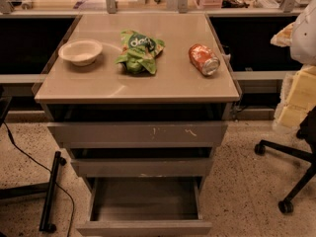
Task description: Place coke can into bottom drawer
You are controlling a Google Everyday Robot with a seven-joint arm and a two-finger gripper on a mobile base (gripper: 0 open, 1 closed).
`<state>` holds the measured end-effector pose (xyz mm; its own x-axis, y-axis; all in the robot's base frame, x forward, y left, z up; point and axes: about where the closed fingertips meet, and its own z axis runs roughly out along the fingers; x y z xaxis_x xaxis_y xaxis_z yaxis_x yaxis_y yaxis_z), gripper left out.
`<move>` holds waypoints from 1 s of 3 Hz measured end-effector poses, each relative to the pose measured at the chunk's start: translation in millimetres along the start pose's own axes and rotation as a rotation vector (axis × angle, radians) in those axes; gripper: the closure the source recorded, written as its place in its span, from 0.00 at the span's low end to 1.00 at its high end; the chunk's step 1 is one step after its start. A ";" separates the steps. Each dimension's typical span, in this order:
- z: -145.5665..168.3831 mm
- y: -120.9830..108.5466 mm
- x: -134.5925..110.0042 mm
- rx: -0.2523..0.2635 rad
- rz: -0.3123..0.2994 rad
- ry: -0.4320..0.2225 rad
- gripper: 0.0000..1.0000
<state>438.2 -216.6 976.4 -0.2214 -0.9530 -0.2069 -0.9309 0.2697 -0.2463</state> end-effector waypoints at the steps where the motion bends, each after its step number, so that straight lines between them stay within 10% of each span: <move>1: 0.0 0.0 0.0 0.000 0.000 0.000 0.00; 3: 5.8 -57.2 11.3 0.039 0.032 0.003 0.00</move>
Offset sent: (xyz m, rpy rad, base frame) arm 0.0258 -0.0209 0.0012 -0.0116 -0.0028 -0.0379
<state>490.6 -242.0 982.7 -0.2519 -0.9442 -0.2124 -0.9115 0.3052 -0.2758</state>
